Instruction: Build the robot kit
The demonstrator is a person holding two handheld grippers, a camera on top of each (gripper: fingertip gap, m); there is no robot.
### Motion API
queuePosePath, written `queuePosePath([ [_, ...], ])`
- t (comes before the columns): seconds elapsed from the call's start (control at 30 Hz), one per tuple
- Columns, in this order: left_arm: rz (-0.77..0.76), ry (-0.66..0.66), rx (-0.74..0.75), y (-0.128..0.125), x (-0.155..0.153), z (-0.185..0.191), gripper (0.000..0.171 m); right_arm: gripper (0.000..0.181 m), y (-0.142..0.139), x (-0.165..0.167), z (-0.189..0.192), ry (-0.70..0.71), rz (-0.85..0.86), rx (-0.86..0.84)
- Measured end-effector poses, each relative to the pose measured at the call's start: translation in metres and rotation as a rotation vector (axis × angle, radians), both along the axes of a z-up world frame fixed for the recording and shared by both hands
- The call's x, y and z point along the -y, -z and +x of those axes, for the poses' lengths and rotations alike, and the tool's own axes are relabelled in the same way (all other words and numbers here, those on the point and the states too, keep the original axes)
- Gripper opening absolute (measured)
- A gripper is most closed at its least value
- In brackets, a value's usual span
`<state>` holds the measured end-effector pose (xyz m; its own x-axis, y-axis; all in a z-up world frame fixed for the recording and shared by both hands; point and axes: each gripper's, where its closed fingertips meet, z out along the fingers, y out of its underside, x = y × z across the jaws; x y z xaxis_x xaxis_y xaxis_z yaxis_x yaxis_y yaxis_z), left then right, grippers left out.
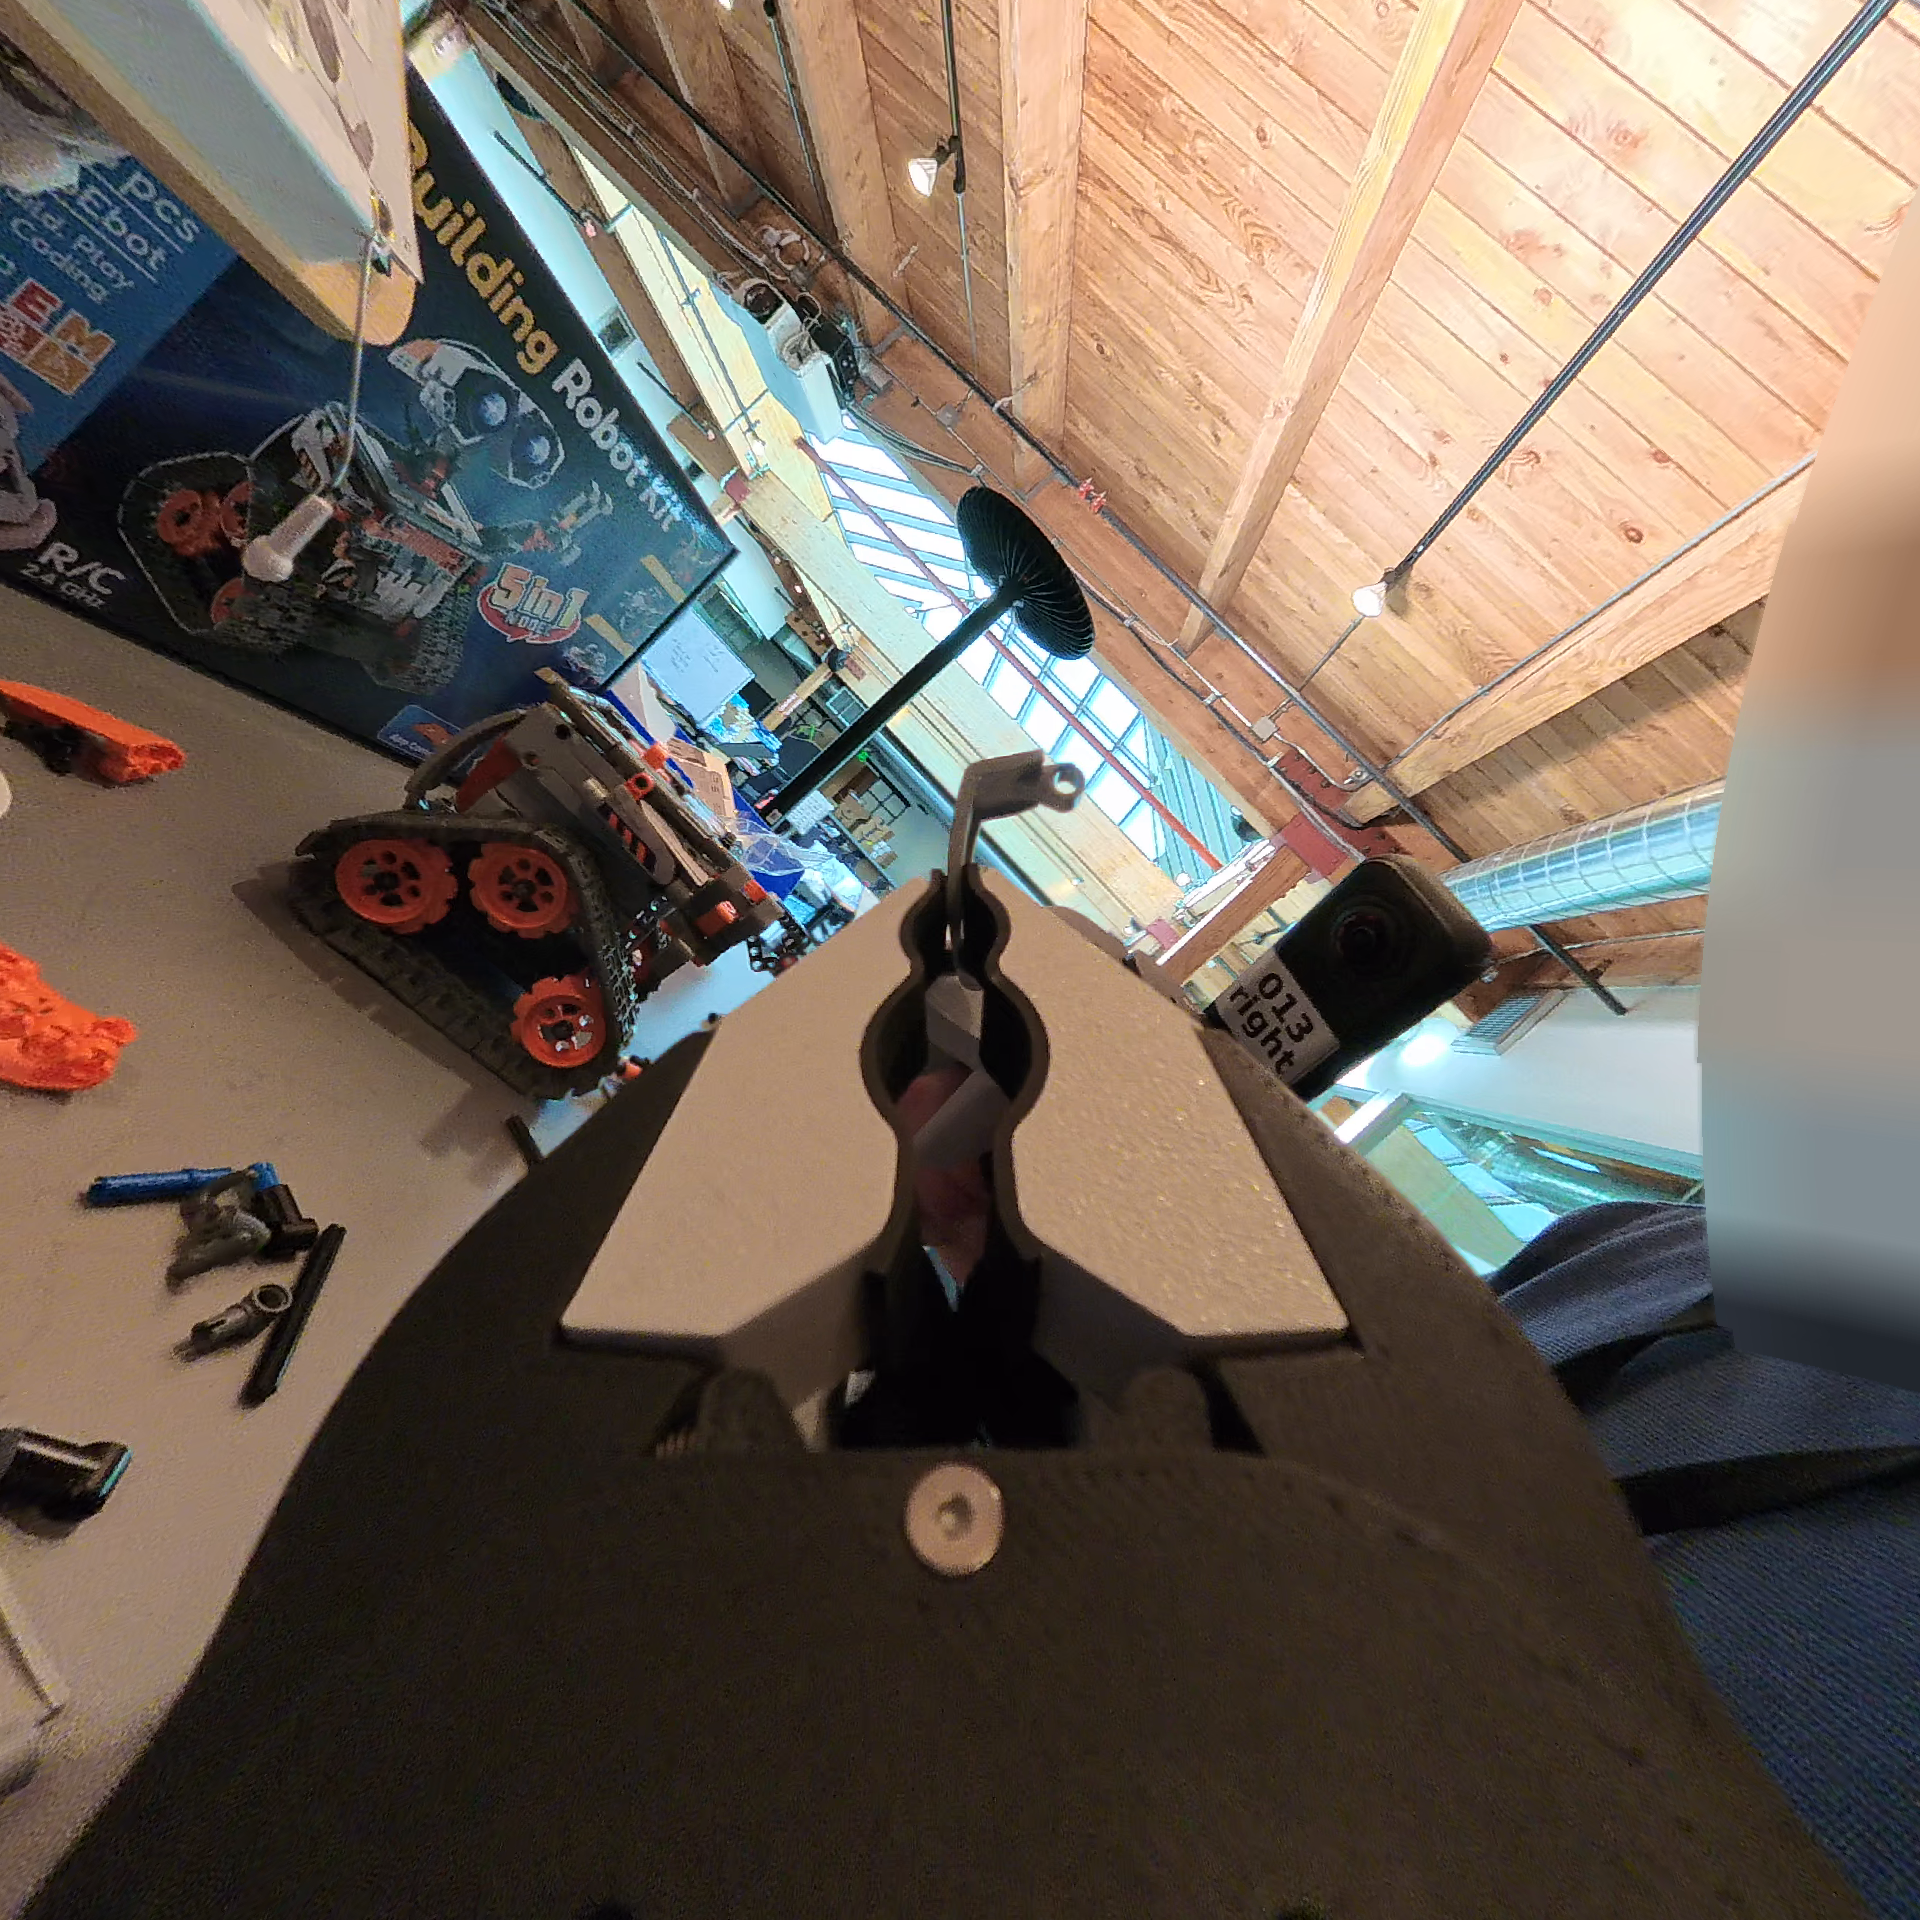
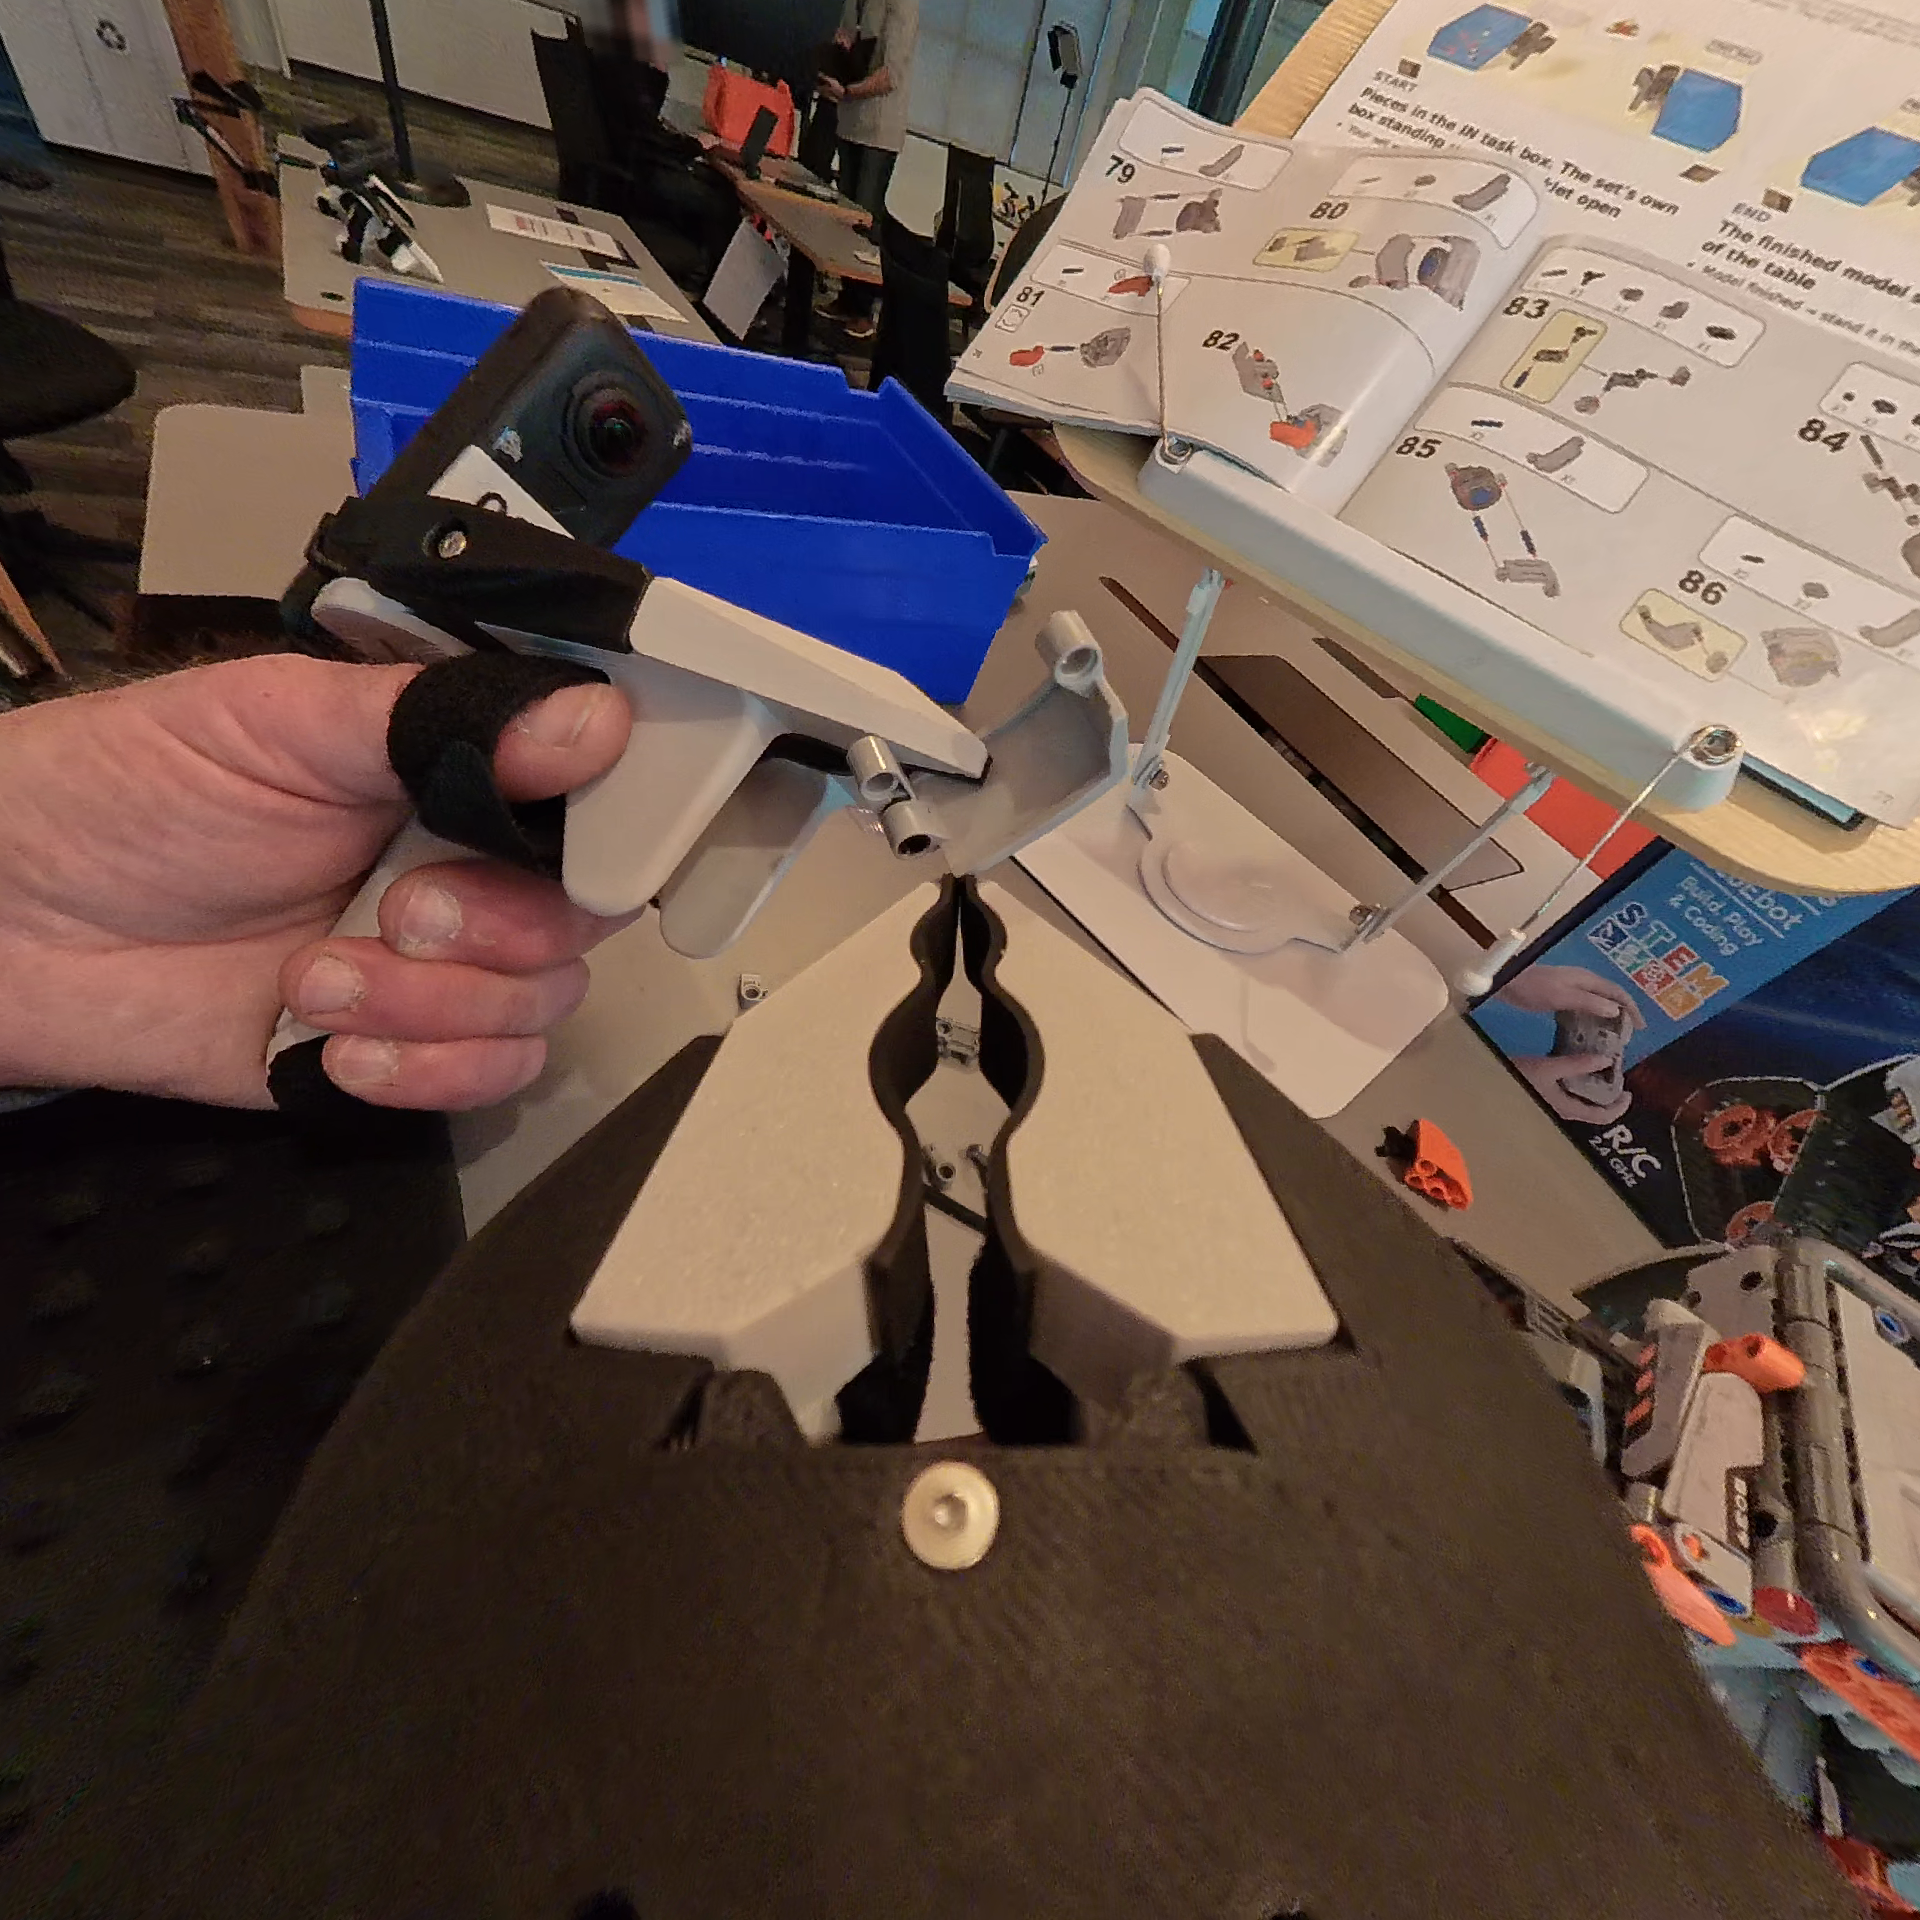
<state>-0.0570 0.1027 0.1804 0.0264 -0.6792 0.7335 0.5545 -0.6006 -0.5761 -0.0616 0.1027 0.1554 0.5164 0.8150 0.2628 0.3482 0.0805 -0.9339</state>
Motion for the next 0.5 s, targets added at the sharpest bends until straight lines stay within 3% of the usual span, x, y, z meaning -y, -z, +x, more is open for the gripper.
queuePosePath([
  [0.07,-0.010,-0.014,0.028,-0.001,-0.002,-0.007,0.000,0.003,-0.002,0.000,0.000,-0.005,-0.001,-0.008],
  [0.13,-0.020,0.007,0.062,-0.003,-0.002,-0.010,0.000,0.022,-0.003,0.001,0.000,-0.021,-0.046,-0.041],
  [0.23,-0.030,0.013,0.070,-0.002,-0.001,-0.010,0.000,0.034,-0.008,0.001,0.000,-0.044,-0.084,-0.102],
  [0.4,-0.053,0.024,0.098,-0.001,-0.001,-0.010,0.000,0.031,-0.012,0.001,-0.003,-0.033,0.059,-0.015],
  [0.5,-0.053,0.053,0.117,-0.003,0.001,-0.008,0.000,0.032,-0.010,-0.002,-0.005,-0.025,0.022,-0.026],
])
